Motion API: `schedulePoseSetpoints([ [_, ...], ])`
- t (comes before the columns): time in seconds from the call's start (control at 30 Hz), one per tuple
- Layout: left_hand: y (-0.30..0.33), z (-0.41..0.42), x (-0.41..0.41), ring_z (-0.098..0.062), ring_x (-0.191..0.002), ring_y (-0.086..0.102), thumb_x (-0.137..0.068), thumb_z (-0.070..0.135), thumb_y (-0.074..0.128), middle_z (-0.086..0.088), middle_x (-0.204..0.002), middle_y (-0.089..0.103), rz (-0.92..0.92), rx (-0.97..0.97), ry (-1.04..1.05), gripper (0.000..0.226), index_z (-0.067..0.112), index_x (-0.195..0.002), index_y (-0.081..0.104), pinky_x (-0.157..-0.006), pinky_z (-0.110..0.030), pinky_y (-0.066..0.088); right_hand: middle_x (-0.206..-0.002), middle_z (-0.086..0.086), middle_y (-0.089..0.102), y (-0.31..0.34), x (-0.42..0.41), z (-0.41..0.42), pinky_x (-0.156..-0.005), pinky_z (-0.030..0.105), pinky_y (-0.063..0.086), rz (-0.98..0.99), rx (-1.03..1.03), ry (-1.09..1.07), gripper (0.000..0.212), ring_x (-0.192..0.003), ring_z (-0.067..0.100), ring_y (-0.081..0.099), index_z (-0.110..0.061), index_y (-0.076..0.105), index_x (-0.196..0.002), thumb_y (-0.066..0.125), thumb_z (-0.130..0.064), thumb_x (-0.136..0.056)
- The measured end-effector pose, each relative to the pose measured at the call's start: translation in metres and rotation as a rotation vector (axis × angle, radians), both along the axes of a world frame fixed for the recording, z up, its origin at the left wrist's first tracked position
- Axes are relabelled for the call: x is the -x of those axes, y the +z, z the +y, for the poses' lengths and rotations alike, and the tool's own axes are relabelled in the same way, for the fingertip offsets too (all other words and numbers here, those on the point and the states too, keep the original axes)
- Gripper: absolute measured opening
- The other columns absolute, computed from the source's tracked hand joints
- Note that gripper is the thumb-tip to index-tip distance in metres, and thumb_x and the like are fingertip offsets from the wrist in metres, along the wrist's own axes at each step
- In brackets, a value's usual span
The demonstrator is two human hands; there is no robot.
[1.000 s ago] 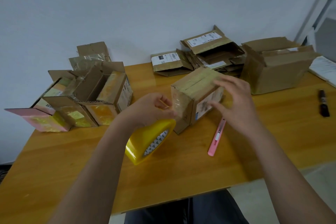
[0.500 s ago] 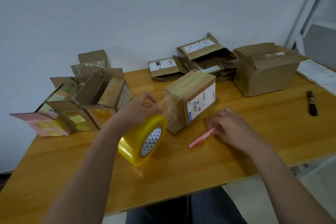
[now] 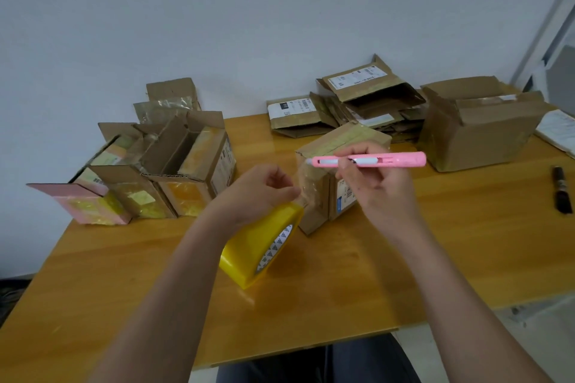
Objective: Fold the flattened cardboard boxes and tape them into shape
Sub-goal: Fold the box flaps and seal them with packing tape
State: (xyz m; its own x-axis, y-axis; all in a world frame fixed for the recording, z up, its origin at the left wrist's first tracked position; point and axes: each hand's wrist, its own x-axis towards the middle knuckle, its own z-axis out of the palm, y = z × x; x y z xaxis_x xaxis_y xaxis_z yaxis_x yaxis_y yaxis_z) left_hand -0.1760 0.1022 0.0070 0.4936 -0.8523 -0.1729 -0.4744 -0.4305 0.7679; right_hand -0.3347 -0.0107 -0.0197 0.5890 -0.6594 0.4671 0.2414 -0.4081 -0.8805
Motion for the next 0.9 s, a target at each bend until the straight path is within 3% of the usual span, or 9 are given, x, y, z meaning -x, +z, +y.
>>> schedulePoseSetpoints([
  [0.23,-0.001,0.001,-0.005,-0.020,-0.096,0.065,-0.091,0.030,0.066,-0.002,-0.098,0.070,0.002,-0.033,-0.002,0.013,0.018,-0.097,0.068,-0.092,-0.037,0.052,-0.076,0.002,0.067,-0.009,-0.022,-0.006,-0.055,0.032,0.051,0.064,0.074,-0.033,0.013,-0.067,0.022,0.064,-0.003,0.059,-0.091,0.063,-0.015,-0.094],
  [0.33,0.001,0.005,-0.011,-0.019,-0.094,0.067,-0.092,0.029,0.065,-0.001,-0.096,0.072,0.036,-0.023,0.006,0.012,0.019,-0.097,0.070,-0.091,-0.036,0.052,-0.078,0.002,0.067,-0.015,-0.018,-0.010,-0.059,0.030,0.053,0.092,0.020,-0.017,0.002,-0.071,0.017,0.065,-0.006,0.060,-0.092,0.062,-0.007,-0.093],
  [0.43,0.003,0.011,-0.014,-0.017,-0.090,0.068,-0.092,0.030,0.065,0.000,-0.095,0.073,0.076,-0.017,-0.009,0.014,0.020,-0.099,0.071,-0.091,-0.038,0.054,-0.077,0.002,0.065,-0.019,-0.014,-0.013,-0.057,0.041,0.050,0.147,0.059,0.007,0.006,-0.070,0.026,0.061,-0.010,0.062,-0.089,0.063,-0.004,-0.091],
  [0.53,0.003,0.013,-0.015,-0.020,-0.090,0.068,-0.092,0.031,0.065,-0.002,-0.095,0.073,0.088,-0.014,-0.008,0.013,0.021,-0.097,0.072,-0.093,-0.043,0.054,-0.077,-0.003,0.063,-0.019,-0.014,-0.014,-0.053,0.037,0.050,0.189,0.130,0.033,0.013,-0.068,0.020,0.059,-0.015,0.061,-0.083,0.065,-0.005,-0.090],
  [0.6,0.003,0.013,-0.016,-0.022,-0.091,0.068,-0.092,0.032,0.064,-0.002,-0.095,0.073,0.086,-0.021,-0.001,0.013,0.022,-0.097,0.073,-0.094,-0.045,0.053,-0.079,-0.003,0.065,-0.017,-0.015,-0.012,-0.057,0.042,0.055,0.226,0.204,0.056,0.020,-0.077,0.021,0.065,-0.021,0.058,-0.078,0.066,-0.006,-0.089],
  [0.7,0.004,0.013,-0.017,-0.020,-0.090,0.068,-0.092,0.033,0.065,0.001,-0.092,0.074,0.089,-0.034,0.013,0.015,0.023,-0.095,0.075,-0.094,-0.047,0.053,-0.080,0.010,0.066,-0.016,-0.015,-0.012,-0.066,0.060,0.052,0.271,0.239,0.105,0.019,-0.092,0.042,0.064,-0.026,0.051,-0.067,0.063,-0.019,-0.080],
  [0.77,0.004,0.015,-0.020,-0.020,-0.088,0.069,-0.092,0.035,0.064,0.001,-0.089,0.074,0.078,-0.033,0.048,0.016,0.024,-0.093,0.076,-0.091,-0.047,0.055,-0.070,0.003,0.063,-0.017,-0.012,-0.017,-0.071,0.063,0.052,0.295,0.238,0.104,0.018,-0.092,0.042,0.065,-0.022,0.048,-0.061,0.059,-0.026,-0.075],
  [0.83,0.004,0.019,-0.025,-0.020,-0.085,0.070,-0.093,0.037,0.063,0.001,-0.088,0.074,0.077,-0.025,0.067,0.018,0.024,-0.093,0.076,-0.089,-0.046,0.056,-0.067,-0.004,0.064,-0.019,-0.006,-0.023,-0.083,0.051,0.057,0.262,0.163,0.106,0.018,-0.100,0.027,0.068,-0.019,0.049,-0.061,0.059,-0.023,-0.075],
  [0.9,0.005,0.021,-0.023,-0.018,-0.084,0.071,-0.092,0.037,0.063,0.002,-0.088,0.075,0.082,-0.026,0.033,0.018,0.024,-0.095,0.076,-0.089,-0.045,0.057,-0.059,-0.002,0.060,-0.020,-0.005,-0.027,-0.096,0.037,0.054,0.153,0.026,0.120,0.017,-0.086,0.021,0.071,-0.007,0.049,-0.063,0.057,-0.008,-0.079],
])
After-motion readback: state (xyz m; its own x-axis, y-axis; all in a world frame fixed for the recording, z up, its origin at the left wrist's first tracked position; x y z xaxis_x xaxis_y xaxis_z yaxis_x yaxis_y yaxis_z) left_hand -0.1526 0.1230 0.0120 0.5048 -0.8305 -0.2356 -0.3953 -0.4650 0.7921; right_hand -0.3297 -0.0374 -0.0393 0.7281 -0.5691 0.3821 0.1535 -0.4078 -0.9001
